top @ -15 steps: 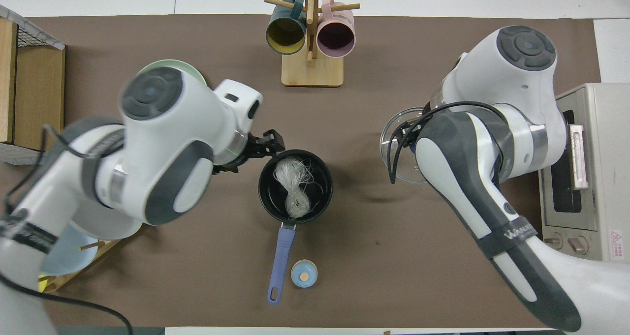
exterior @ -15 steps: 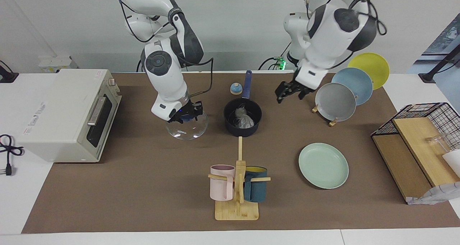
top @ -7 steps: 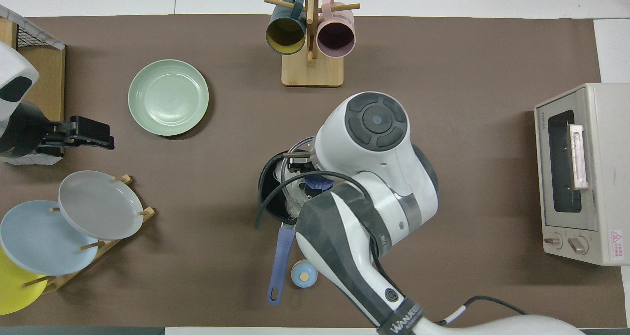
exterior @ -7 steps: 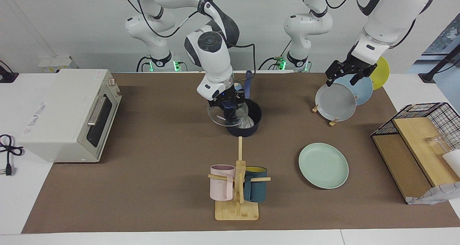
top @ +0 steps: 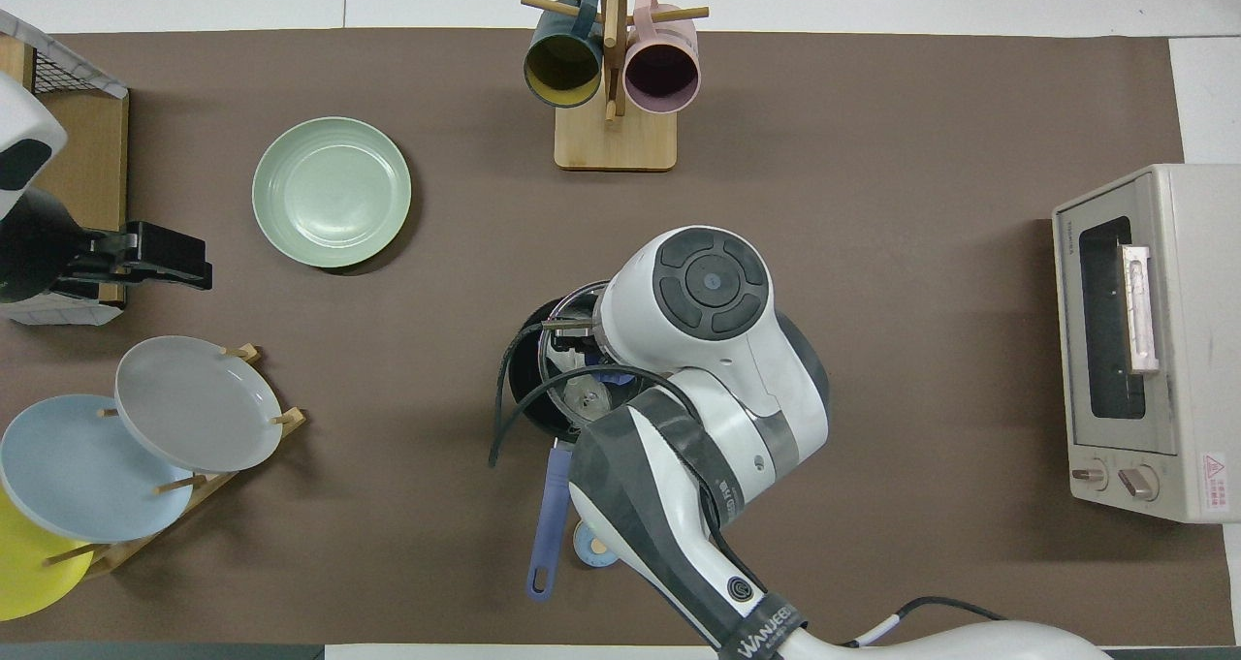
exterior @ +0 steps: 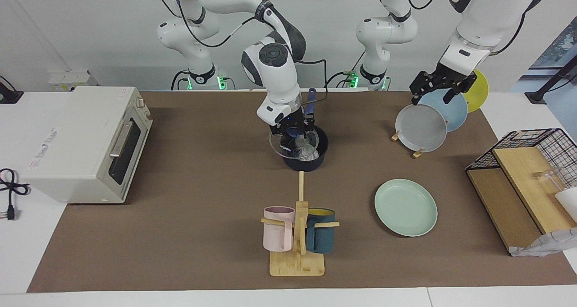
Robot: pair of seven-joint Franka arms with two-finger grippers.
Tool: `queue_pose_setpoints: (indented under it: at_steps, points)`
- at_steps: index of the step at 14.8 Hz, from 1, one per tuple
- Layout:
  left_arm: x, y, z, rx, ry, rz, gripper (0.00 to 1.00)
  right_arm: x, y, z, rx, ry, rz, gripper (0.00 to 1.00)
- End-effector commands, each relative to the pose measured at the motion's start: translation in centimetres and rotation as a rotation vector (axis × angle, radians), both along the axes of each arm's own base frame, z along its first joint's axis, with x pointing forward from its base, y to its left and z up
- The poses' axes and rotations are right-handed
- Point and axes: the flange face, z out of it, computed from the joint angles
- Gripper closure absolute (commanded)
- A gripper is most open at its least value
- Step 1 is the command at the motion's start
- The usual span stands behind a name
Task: Transfer vermicelli from plate to pot
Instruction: 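Lower the glass lid onto the saucepan with the right gripper while the left gripper retracts, then release the lid and lift the right gripper away from the saucepan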
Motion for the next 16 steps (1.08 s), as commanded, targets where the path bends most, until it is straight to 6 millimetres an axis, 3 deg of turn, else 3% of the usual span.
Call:
queue_pose_setpoints:
  at_steps: [1, 8, 16]
  points:
    - [0.3, -0.1, -0.1, 0.035, 0.035, -0.020, 0.00, -0.5, 0.9, -0.5, 0.027, 0.002, -0.040, 0.57]
    - [0.4, -0.1, -1.3, 0.023, 0.065, -0.018, 0.00, -0.3, 1.2, -1.6, 0.088, 0.050, -0.105, 0.57]
    - [0.3, 0.1, -0.9, 0.027, 0.053, -0.034, 0.00, -0.4, 1.9, -2.7, 0.087, 0.050, -0.104, 0.56]
